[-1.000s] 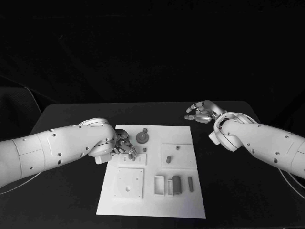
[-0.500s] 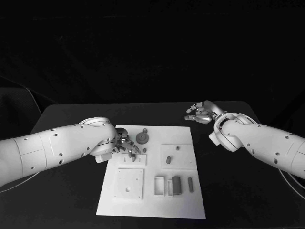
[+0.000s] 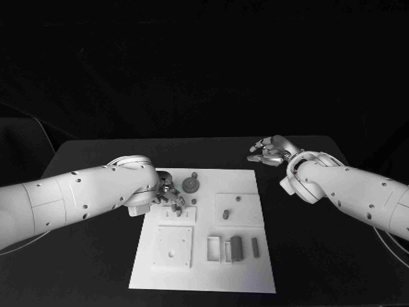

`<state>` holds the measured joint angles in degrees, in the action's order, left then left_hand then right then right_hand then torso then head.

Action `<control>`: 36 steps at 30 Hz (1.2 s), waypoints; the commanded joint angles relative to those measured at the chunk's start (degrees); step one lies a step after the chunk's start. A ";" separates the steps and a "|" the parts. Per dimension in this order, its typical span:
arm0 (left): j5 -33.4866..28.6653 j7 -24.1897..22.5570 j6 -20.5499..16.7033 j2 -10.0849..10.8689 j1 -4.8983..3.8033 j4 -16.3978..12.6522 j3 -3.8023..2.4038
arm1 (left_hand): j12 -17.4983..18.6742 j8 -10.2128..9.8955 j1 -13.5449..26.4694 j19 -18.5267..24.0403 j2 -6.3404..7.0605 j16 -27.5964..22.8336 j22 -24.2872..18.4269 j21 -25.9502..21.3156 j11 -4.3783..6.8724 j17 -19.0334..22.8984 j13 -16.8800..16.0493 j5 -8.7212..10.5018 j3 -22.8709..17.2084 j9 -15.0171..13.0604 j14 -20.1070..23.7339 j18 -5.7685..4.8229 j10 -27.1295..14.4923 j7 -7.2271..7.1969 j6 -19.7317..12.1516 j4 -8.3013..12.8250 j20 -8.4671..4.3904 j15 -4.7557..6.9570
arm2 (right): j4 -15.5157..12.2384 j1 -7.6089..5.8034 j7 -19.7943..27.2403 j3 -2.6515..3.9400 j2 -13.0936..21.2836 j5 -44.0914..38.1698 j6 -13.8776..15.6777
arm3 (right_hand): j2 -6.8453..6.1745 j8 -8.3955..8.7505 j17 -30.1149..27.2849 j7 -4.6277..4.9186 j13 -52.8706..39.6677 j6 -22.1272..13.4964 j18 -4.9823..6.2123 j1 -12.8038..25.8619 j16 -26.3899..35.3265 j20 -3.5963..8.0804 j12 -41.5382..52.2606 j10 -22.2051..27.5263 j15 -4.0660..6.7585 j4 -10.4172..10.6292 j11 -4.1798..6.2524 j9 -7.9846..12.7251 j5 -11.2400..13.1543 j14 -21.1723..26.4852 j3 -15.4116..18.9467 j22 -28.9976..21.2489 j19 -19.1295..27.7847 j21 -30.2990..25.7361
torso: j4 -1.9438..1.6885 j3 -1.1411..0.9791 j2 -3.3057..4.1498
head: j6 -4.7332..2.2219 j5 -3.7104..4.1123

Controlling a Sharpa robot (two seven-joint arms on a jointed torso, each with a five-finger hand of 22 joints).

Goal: Assemble the parts on the task board

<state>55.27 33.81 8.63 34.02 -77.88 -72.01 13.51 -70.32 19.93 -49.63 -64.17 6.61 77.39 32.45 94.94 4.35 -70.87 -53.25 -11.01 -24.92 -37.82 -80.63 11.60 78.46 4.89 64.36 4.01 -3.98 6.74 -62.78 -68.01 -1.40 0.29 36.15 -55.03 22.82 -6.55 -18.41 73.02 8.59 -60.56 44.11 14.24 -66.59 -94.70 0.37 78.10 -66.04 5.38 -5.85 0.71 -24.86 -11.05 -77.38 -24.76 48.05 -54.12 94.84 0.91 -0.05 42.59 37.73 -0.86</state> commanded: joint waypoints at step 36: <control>2.76 0.07 1.91 -2.93 -0.02 2.78 0.00 | 0.20 -0.08 2.93 0.15 2.52 -0.08 -0.32 4.64 -0.28 0.20 0.23 0.61 1.33 0.19 0.36 3.11 -0.75 3.03 -4.12 -0.76 -0.04 -0.02 | -0.10 0.14 0.18 0.02 -0.22 0.13 -1.04 | -0.08 -0.30 -0.01 1.15 0.10 0.75 0.73 0.65 -0.20 0.03 -0.29 0.34 0.05 0.31 0.13 -0.03 -0.33 0.41 0.07 -0.10 -0.15 3.30 | 0.01 0.04 0.00 | 0.49 0.21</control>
<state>58.67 34.58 9.88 31.28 -77.88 -69.25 13.54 -70.32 19.93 -47.28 -64.09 9.15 77.39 32.20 94.94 3.98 -70.66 -53.05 -10.59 -23.93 -37.65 -80.63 11.62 78.00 4.89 63.55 3.34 -3.88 6.73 -62.81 -67.89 -1.44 0.29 35.97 -55.01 22.63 -6.55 -18.41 73.02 8.50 -60.52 44.20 14.24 -66.59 -94.70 0.37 78.10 -66.05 5.38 -5.85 0.70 -24.86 -11.05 -77.38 -24.75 48.00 -54.13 94.84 0.91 -0.02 42.58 38.19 -0.66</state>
